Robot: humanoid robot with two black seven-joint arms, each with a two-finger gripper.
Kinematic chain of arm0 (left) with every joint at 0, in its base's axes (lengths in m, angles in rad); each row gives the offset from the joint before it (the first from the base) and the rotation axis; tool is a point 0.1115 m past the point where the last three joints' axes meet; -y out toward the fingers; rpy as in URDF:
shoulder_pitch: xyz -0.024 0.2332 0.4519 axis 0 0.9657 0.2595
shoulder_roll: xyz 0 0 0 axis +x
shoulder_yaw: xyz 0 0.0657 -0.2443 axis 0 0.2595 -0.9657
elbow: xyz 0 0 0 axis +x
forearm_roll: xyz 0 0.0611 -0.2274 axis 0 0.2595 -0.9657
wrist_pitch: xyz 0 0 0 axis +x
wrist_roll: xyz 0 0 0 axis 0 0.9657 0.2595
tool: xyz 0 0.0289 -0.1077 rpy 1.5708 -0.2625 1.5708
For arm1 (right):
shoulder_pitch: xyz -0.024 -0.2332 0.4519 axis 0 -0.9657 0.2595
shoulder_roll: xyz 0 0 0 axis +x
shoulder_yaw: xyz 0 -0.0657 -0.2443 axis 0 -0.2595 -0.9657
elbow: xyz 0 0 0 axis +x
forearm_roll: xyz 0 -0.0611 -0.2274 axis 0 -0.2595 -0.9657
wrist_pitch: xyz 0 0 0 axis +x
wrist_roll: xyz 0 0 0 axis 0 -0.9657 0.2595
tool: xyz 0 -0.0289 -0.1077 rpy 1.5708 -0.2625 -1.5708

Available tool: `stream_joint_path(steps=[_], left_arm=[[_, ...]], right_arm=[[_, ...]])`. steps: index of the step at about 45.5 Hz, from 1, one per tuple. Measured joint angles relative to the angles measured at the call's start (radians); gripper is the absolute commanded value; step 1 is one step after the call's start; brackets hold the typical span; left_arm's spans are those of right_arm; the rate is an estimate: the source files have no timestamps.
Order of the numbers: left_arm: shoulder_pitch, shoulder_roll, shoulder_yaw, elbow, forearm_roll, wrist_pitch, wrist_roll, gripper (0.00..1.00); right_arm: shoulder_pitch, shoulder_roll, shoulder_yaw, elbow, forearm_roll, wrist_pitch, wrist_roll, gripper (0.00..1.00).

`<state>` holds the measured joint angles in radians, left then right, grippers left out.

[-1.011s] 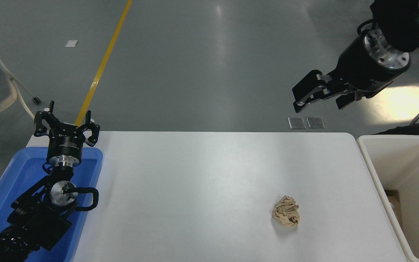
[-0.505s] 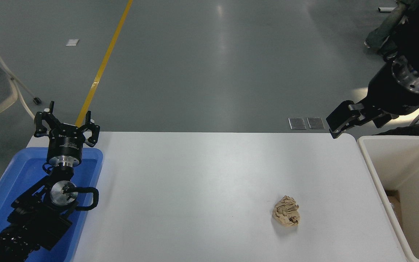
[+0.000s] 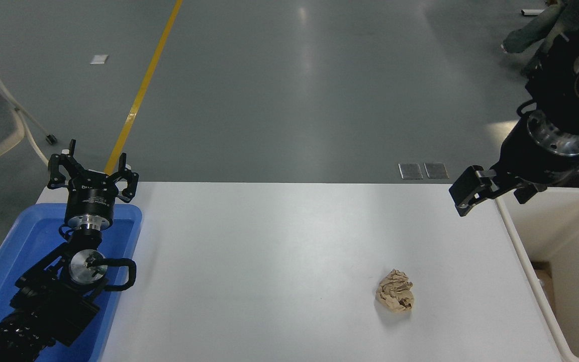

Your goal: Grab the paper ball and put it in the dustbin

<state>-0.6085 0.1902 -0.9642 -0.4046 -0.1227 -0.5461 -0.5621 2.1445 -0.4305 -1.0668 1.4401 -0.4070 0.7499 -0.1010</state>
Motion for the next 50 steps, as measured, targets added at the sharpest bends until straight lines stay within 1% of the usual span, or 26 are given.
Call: stream_joint_path(steps=[8,18,29,36,50], left_arm=[[0.000,0.000,0.000,0.000,0.000,0.000,0.000,0.99],[0.000,0.000,0.000,0.000,0.000,0.000,0.000,0.99],[0.000,0.000,0.001,0.000,0.000,0.000,0.001,0.99],[0.000,0.000,0.001,0.000,0.000,0.000,0.001,0.99],[0.000,0.000,0.001,0.000,0.000,0.000,0.001,0.99]], right_arm=[[-0.183,0.011,0.081,-0.086,-0.008,-0.077,-0.001,1.00],[-0.436,0.034,0.201,-0.203,-0.069,-0.173,-0.011,1.00],[-0.682,0.091,0.319,-0.328,-0.121,-0.269,-0.023,1.00],[-0.788,0.130,0.376,-0.392,-0.138,-0.307,-0.042,1.00],[-0.915,0.189,0.424,-0.477,-0.158,-0.362,-0.067,0.99]])
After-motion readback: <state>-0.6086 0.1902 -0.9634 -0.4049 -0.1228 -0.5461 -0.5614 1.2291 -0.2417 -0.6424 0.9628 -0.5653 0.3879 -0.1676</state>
